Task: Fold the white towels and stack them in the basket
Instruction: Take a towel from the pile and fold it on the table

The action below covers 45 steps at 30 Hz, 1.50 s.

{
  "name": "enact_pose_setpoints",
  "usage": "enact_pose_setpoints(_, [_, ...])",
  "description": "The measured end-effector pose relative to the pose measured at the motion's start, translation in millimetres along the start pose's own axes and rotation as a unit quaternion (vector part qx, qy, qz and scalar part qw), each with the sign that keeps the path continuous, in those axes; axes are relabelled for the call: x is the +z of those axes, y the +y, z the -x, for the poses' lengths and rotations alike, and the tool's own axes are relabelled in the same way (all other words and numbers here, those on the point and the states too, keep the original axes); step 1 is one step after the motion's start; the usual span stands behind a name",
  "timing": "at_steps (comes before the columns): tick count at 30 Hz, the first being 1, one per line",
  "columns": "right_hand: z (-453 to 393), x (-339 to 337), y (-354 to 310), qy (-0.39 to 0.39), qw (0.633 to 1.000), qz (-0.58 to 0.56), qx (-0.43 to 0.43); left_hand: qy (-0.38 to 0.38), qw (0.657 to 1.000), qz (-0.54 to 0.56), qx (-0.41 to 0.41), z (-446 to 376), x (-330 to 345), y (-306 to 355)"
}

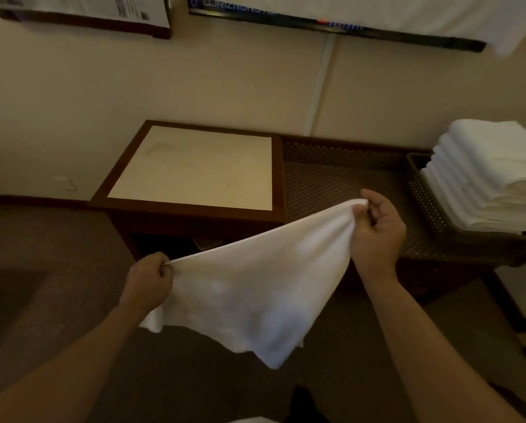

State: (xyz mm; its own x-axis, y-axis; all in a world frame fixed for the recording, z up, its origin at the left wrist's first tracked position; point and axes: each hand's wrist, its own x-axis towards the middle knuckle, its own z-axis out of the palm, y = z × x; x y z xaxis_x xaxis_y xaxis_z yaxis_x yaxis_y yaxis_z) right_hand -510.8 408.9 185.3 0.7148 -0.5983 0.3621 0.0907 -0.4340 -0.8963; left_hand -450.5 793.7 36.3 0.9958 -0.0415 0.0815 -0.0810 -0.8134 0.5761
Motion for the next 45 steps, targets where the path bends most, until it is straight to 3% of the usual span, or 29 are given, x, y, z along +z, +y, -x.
enact_pose_setpoints(3, [4,1,41,-0.052,0.992,0.101,0.046,-0.072,0.994,-0.066,0.054,-13,-14,-10])
enact_pose_setpoints(8, [34,13,82,0.008,0.992,0.048,0.118,-0.009,0.997,-0.051,0.050,-43,-33,-6])
enact_pose_setpoints(10, [39,17,95,-0.056,0.979,0.101,0.167,-0.026,0.988,-0.117,0.097,-51,-37,-11])
enact_pose_setpoints(12, [44,22,99,-0.073,0.976,0.109,0.174,0.009,0.977,-0.155,0.149,-56,-40,-19])
enact_pose_setpoints(15, [33,32,80,-0.010,0.990,0.054,0.126,0.089,0.983,-0.119,0.103,-70,-54,-9])
enact_pose_setpoints(17, [18,46,78,-0.069,0.983,0.093,0.141,0.082,0.986,-0.134,0.054,-83,-66,-5])
enact_pose_setpoints(19, [6,61,81,-0.111,0.972,0.111,0.176,0.084,0.978,-0.173,0.076,-104,-78,-5])
enact_pose_setpoints(23, [-15,103,70,0.058,0.985,0.042,0.157,0.068,0.938,-0.279,0.195,-157,-91,-13])
enact_pose_setpoints(26, [-47,140,64,0.105,0.982,0.004,0.157,0.034,0.908,-0.331,0.256,-211,-97,-23])
enact_pose_setpoints(29, [-95,179,75,0.056,0.986,0.047,0.152,0.090,0.929,-0.274,0.233,-268,-101,-11])
enact_pose_setpoints(32, [-151,229,101,0.042,0.988,0.079,0.124,0.091,0.935,-0.253,0.231,-338,-94,-8])
enact_pose_setpoints(40, [-292,368,166,0.034,0.976,0.150,0.152,-0.033,0.938,-0.257,0.229,-543,-46,-49])
enact_pose_setpoints(45, [-382,436,229,0.012,0.962,0.212,0.169,-0.055,0.932,-0.273,0.233,-654,12,-62])
